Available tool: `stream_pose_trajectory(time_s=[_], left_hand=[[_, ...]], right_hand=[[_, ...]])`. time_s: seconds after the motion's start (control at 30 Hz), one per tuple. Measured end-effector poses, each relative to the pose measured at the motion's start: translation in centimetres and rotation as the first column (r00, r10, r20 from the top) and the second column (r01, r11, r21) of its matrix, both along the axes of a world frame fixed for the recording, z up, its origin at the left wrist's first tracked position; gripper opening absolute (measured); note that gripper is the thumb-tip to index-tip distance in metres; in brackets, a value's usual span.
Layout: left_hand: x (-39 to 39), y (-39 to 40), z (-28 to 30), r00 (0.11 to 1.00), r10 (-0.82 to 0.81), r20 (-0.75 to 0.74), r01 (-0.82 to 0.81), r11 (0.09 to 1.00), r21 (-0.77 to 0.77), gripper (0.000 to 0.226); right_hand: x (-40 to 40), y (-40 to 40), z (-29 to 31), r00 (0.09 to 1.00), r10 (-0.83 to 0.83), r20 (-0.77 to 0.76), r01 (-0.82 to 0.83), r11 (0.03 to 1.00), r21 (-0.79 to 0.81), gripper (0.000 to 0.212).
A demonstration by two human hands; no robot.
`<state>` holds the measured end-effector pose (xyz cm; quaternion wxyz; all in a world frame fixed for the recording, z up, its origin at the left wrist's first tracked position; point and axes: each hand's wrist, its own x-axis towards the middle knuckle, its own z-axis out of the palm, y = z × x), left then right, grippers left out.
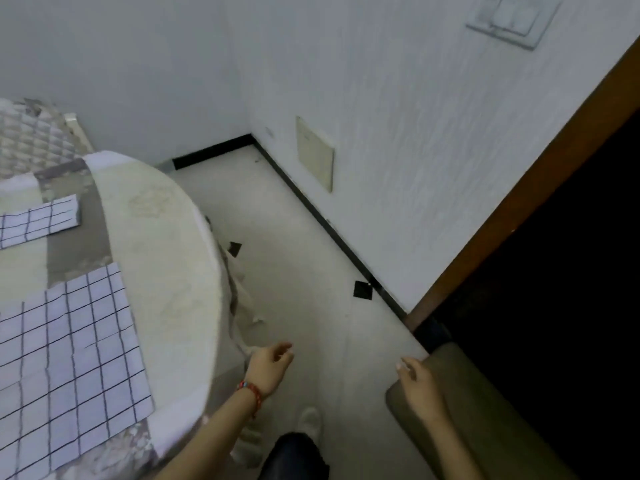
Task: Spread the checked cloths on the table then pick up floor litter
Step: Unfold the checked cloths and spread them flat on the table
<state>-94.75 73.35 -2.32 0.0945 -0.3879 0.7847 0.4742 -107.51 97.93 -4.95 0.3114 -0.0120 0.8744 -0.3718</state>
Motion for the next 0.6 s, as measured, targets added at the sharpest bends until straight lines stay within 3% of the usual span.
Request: stream_pose_trajectory(time_s=[0.3,0.5,0.6], left_hand=[[-10.3,-5.8,-3.8,0.991,0.105,0.084,-0.116,0.985,0.129,0.03],[-19.0,-13.4,-3.4,0.977,0.204,0.07,-0.214,0.955,0.207,0.031],[-22.9,-17.0,-2.9,0.942,0.331,0.05,-0.333,0.909,0.25,0.028]], right_hand=[[-10.5,-5.3,-3.1,0.991,-0.06,0.115,0.054,0.997,0.055,0.037],[-19.4,-11.9,-1.9,0.995,0.023,0.095,-0.034,0.992,0.121,0.037],[-24.1,-15.1,-1.5,0.99,0.102,0.099,-0.113,0.987,0.114,0.036]])
